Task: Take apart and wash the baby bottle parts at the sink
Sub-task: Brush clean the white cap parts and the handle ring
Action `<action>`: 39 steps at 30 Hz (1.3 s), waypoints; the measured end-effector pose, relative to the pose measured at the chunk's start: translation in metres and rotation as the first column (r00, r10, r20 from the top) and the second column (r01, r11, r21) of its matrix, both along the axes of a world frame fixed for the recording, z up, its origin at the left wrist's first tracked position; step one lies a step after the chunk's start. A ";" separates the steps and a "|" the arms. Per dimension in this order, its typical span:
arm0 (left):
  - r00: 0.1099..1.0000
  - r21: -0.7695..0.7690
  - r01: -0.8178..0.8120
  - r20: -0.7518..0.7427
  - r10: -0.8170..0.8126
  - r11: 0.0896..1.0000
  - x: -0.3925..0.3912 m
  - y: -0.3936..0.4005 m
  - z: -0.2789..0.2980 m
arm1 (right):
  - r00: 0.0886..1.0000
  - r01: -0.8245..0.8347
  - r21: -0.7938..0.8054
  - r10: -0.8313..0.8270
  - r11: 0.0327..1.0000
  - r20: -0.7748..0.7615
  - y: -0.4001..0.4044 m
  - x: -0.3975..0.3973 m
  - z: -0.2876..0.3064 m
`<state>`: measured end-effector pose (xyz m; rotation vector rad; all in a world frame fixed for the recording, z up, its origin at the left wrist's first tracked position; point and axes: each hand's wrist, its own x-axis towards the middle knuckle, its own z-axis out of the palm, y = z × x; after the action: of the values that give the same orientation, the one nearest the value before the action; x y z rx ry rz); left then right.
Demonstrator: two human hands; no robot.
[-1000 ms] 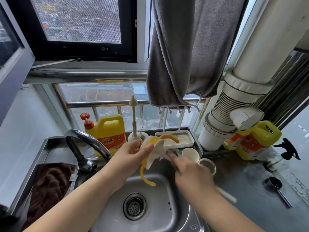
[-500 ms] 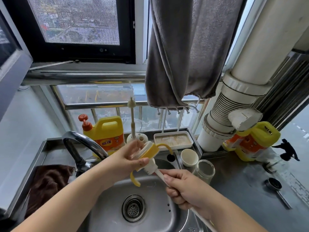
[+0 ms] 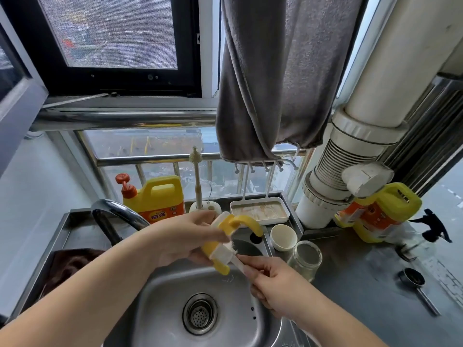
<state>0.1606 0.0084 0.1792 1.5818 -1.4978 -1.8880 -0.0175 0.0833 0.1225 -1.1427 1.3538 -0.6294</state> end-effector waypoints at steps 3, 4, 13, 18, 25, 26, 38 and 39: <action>0.999 -0.034 -0.052 -0.009 0.051 0.998 -0.004 0.000 -0.002 | 0.999 -0.011 -0.037 0.009 0.999 -0.053 0.000 -0.002 -0.003; 0.998 -0.069 -0.061 0.011 0.062 0.996 -0.006 0.002 -0.001 | 0.998 -0.013 -0.043 0.011 0.999 -0.066 0.001 -0.004 -0.003; 0.999 -0.238 -0.021 0.042 0.032 0.971 0.000 0.008 -0.003 | 0.699 -0.246 -0.459 -0.172 0.854 -0.695 0.009 -0.017 0.016; 0.979 -0.220 -0.070 -0.202 0.024 0.973 0.003 0.009 0.004 | 0.386 -0.413 -0.603 -0.469 0.683 -0.795 0.007 -0.017 -0.008; 0.958 -0.351 -0.127 -0.287 0.023 0.928 0.006 0.019 -0.011 | 0.982 -0.043 0.223 0.000 0.974 0.189 0.004 -0.009 0.012; 0.959 -0.367 -0.113 -0.283 0.005 0.923 0.006 0.021 -0.011 | 0.950 -0.068 0.320 -0.036 0.945 0.310 0.006 -0.011 0.018; 0.970 -0.284 -0.151 -0.228 0.086 0.947 0.006 0.020 -0.030 | 0.266 -0.498 -0.499 -0.423 0.709 -0.866 0.008 -0.012 -0.008; 0.970 -0.305 -0.152 -0.229 0.083 0.940 0.005 0.020 -0.032 | 0.246 -0.478 -0.437 -0.361 0.762 -0.899 0.008 -0.009 -0.008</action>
<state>0.1659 0.0281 0.1474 1.2512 -1.4891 -1.5934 -0.0264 0.0911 0.1145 -2.4763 2.2144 -0.2225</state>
